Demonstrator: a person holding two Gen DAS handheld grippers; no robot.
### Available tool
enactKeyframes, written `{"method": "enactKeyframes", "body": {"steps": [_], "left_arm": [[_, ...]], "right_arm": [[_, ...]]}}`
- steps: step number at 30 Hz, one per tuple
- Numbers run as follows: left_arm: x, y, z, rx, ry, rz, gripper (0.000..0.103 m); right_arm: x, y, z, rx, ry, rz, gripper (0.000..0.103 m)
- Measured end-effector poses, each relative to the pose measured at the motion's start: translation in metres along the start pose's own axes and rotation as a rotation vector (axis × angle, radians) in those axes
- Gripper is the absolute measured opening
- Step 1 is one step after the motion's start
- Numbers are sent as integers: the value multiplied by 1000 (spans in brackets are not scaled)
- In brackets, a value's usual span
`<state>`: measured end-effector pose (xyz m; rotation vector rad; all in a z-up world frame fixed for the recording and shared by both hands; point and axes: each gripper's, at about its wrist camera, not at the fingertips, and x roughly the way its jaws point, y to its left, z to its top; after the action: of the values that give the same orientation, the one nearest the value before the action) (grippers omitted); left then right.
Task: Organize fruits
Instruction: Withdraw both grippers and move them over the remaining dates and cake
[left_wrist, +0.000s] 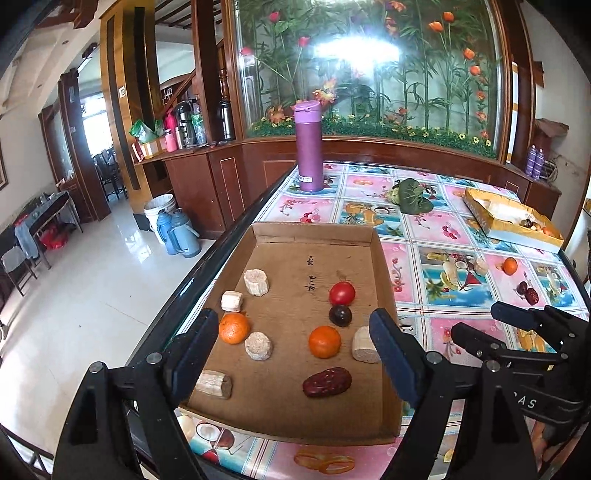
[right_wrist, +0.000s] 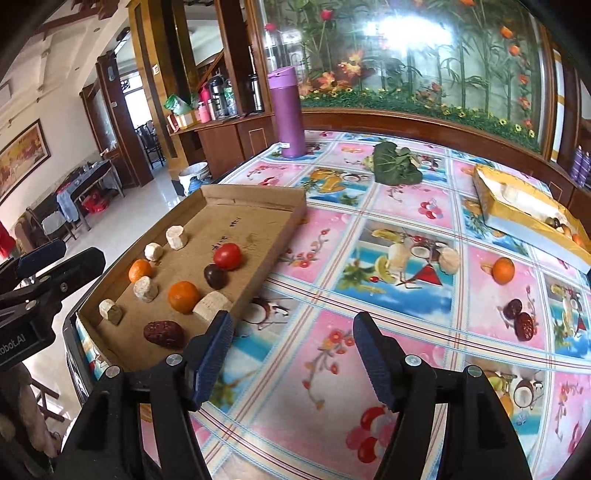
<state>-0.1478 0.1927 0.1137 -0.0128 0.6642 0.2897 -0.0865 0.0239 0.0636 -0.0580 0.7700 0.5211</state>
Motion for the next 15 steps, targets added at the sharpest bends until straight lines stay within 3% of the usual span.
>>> {"method": "enactKeyframes", "body": {"steps": [15], "left_arm": [[23, -25, 0, 50, 67, -17, 83]], "right_arm": [[3, -54, -7, 89, 21, -35, 74]]}}
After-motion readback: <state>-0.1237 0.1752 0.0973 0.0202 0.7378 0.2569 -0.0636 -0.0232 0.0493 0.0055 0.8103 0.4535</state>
